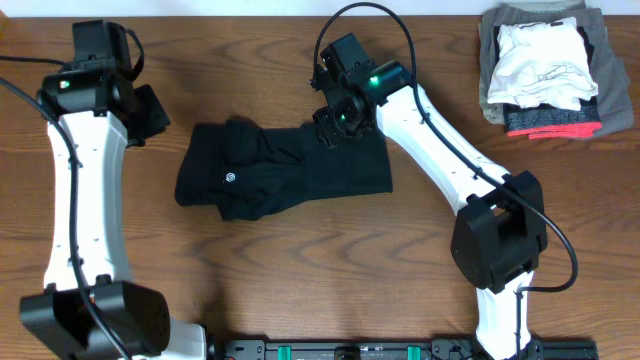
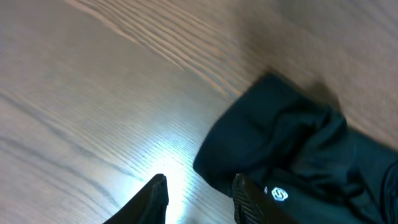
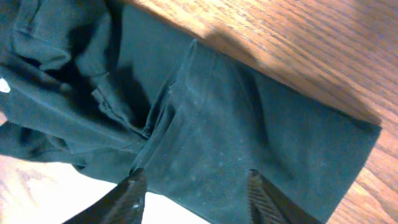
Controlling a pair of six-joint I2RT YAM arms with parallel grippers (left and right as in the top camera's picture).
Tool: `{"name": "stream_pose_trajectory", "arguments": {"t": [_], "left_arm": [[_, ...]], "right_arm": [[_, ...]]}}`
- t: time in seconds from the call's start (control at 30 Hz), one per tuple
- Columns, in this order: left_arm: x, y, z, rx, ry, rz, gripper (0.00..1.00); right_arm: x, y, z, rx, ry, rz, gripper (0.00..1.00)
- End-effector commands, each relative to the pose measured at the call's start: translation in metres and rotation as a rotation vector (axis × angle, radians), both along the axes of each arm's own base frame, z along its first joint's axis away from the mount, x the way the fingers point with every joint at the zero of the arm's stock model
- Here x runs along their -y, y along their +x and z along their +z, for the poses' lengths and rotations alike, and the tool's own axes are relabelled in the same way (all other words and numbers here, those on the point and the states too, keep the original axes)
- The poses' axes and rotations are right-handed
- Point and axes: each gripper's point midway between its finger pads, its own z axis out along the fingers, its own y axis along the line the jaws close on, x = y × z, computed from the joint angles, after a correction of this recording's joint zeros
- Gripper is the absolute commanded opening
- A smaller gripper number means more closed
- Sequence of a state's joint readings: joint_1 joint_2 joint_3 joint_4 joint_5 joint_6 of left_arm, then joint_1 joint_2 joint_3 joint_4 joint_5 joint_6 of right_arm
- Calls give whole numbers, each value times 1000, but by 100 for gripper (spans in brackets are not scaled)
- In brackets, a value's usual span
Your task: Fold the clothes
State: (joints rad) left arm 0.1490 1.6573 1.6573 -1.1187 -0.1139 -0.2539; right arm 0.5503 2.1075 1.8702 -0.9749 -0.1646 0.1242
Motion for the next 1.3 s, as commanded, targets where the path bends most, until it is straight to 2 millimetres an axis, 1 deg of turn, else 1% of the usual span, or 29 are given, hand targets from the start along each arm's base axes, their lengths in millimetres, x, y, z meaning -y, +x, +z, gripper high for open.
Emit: {"name": "stream_pose_trajectory", "arguments": {"t": [0.0,0.1,0.2,0.3,0.37,0.47,0.57,0.7,0.8,0.9,1.27], "left_arm": [[15,2,-38,-104,-86,-94,36],[15,8,-61,-159,-99,-123,36],[9,18,-81,-184,-99,-149,36],[8,27,-98,-174,-180,-192,34],[7,29,-106,-164,-248,-203,32],[5,31,-118,-148,-365,-228,32],[10,35,-130,-126,-480,-286,32],[13,37,-152,-137,-545,-322,32],[17,39,-161,-140,-561,-344,32],[21,41,-163,-127,-579,-378,32],[20,40,-167,-127,-553,-467,32]], "right_arm": [[9,1,-2,7,-37,-29,52],[23,0,-11,-7,-96,-64,48],[37,1,-21,-38,-124,-107,41],[46,1,-26,-62,-125,-123,29],[50,0,-28,-71,-128,-129,25],[51,-1,-30,-76,-132,-129,26],[51,-1,-31,-74,-132,-126,28],[52,0,-31,-71,-134,-129,29],[54,1,-32,-73,-136,-132,30],[55,1,-32,-70,-142,-134,31],[57,-2,-33,-81,-154,-127,32]]}}
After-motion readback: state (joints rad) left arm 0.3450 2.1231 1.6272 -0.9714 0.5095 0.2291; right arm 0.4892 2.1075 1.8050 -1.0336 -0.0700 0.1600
